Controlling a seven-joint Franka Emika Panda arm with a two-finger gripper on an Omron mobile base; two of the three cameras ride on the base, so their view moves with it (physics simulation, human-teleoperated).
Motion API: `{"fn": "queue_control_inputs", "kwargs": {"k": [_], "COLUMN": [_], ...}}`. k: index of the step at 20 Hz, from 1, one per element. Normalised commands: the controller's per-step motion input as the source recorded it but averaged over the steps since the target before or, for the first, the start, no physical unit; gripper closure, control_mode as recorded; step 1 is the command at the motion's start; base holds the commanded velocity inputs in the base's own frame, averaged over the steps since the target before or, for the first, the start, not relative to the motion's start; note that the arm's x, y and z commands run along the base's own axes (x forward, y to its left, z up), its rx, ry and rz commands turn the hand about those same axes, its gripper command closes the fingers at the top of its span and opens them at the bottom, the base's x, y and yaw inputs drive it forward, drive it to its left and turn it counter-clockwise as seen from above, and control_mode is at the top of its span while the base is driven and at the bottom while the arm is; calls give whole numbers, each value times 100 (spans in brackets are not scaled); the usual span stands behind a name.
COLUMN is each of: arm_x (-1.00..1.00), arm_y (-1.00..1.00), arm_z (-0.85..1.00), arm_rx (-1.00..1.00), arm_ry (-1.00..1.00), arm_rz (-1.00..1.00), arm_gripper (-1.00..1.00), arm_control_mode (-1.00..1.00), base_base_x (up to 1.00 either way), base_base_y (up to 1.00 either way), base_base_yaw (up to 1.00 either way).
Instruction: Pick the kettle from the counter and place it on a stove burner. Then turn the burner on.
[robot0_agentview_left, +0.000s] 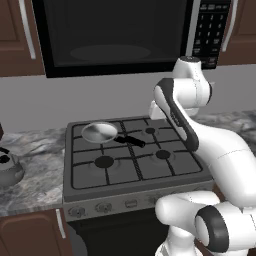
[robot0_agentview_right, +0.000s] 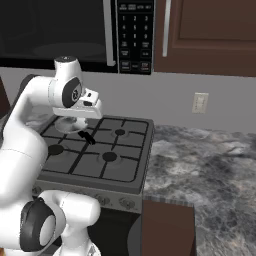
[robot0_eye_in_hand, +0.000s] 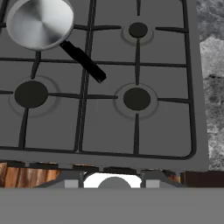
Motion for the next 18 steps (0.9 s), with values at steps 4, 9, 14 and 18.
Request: {"fn": "queue_control_inputs", "kwargs": {"k": [4, 9, 14, 18], "arm_x": [-8, -24, -34, -37], "arm_y": [11, 24, 36, 51], "arm_z": [-3, -1, -8, -12], "arm_rx": [0, 0, 0, 0], "arm_ry": [1, 0, 0, 0], "arm_rz": [0, 1, 4, 8], "arm_gripper": [-100, -100, -100, -100], "arm_control_mode": [-100, -100, -100, -100], "base_base_x": [0, 0, 0, 0], "base_base_y": [0, 0, 0, 0], "base_base_yaw": [0, 0, 0, 0]}}
